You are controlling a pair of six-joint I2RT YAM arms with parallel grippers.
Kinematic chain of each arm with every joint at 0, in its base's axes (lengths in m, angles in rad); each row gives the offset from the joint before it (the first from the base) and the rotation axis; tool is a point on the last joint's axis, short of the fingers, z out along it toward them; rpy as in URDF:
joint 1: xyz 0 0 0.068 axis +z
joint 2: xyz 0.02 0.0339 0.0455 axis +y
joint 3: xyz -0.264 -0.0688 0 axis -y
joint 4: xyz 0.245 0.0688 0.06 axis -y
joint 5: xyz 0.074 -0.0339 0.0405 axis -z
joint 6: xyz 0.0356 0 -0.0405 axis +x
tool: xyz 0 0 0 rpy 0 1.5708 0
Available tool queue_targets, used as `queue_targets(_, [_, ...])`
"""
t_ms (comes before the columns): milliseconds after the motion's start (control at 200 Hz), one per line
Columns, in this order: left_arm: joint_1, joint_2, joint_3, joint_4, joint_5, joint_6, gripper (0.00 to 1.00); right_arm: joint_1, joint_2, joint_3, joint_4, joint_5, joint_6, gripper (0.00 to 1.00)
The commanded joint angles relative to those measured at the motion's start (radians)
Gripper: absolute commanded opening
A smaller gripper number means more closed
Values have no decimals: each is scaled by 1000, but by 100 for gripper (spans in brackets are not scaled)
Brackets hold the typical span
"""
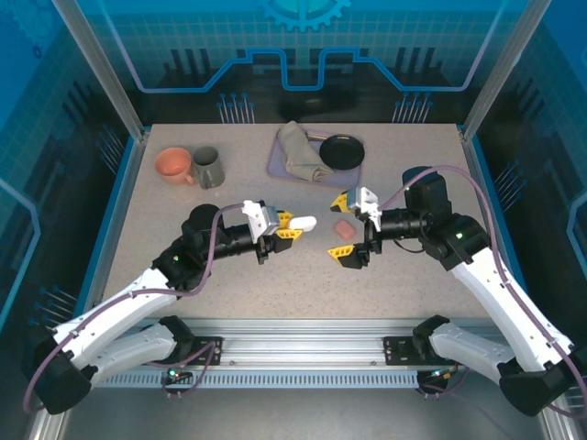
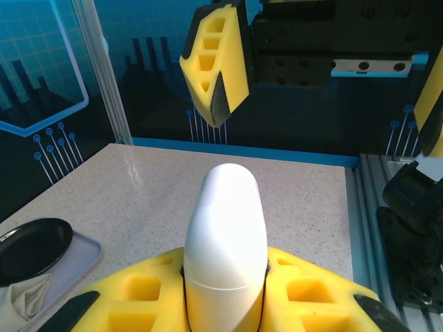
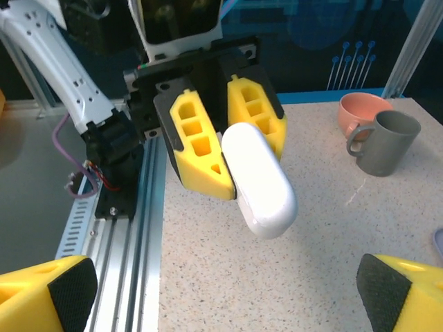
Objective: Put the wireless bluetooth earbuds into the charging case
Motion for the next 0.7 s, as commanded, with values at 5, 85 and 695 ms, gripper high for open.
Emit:
queue_targets(5, [-4,-29,36,-11,48,25,0,2,-1,-18,67,-63,-126,98])
queue_targets(85, [-4,-33,35,-8,57,26,0,12,24,-18,95,-96,-135,95])
queue_targets(695, [-4,-22,47,-9,60,24,0,92,181,43,109,-160,-100,59])
